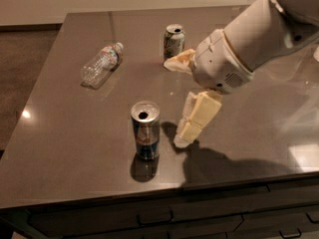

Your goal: Move redbull can near water bottle

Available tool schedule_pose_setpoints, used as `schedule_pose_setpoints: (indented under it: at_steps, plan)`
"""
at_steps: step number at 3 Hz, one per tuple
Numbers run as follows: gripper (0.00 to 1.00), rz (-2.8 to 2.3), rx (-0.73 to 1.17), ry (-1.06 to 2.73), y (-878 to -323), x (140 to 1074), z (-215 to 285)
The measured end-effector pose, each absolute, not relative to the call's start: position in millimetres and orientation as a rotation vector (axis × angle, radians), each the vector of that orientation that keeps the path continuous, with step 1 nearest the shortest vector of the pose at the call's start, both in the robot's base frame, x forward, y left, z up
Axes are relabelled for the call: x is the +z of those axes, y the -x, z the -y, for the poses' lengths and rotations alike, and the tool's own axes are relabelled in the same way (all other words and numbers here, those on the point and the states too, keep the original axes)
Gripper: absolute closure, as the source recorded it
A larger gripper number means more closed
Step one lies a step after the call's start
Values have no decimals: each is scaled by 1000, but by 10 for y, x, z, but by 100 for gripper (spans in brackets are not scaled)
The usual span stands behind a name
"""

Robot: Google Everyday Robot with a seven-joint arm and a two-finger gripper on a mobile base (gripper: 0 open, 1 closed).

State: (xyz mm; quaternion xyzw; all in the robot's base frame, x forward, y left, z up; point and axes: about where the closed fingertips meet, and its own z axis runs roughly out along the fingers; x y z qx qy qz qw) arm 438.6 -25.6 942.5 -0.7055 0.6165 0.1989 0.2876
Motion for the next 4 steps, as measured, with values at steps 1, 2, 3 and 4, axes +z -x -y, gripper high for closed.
schedule_pose_setpoints:
  at_steps: [1, 2, 3, 4]
  plan:
    - [0, -1610, 609, 1919, -4328, 9318, 24]
    - [0, -1588, 658, 1940, -4274, 9245, -97]
    - [0, -1566, 701, 1956, -4218, 9211, -171]
    - [0, -1540, 737, 1973, -4154, 9211, -231]
